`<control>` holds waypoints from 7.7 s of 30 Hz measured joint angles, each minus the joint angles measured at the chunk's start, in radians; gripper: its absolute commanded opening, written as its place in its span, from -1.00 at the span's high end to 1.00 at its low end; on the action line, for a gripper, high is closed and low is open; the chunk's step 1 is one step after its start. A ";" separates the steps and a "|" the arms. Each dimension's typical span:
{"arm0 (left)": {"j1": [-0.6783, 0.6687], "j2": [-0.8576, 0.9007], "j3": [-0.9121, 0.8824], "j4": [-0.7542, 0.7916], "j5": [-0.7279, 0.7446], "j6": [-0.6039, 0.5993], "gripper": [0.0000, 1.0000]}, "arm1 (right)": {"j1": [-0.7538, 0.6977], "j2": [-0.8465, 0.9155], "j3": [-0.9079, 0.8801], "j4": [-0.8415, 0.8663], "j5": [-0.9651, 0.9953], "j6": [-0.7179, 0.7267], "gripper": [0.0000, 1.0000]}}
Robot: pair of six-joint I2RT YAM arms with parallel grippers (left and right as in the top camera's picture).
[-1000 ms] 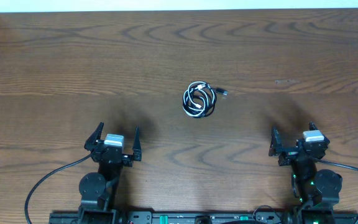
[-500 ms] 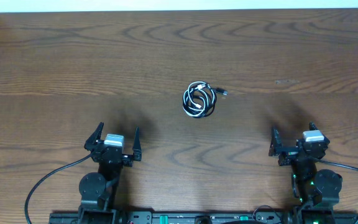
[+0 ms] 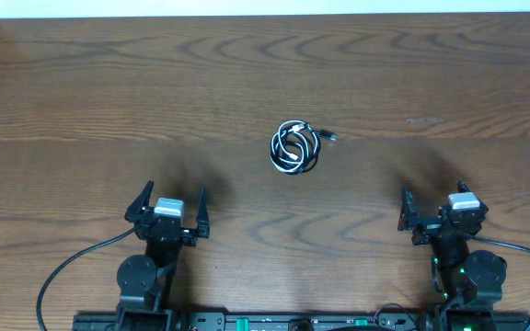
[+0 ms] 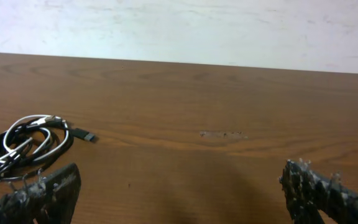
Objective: Untangle cables
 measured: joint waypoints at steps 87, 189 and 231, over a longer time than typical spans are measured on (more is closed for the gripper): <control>0.000 0.000 0.000 0.000 0.000 0.000 -0.96 | 0.000 0.000 0.006 0.028 -0.153 0.092 -0.99; -0.424 2.058 1.452 -0.535 -0.054 -0.816 0.74 | 0.000 1.189 1.381 -0.920 -0.248 -0.014 0.13; -0.460 1.595 1.307 -0.274 0.446 -0.581 0.85 | 0.000 1.302 1.382 -0.931 -0.315 -0.015 -0.10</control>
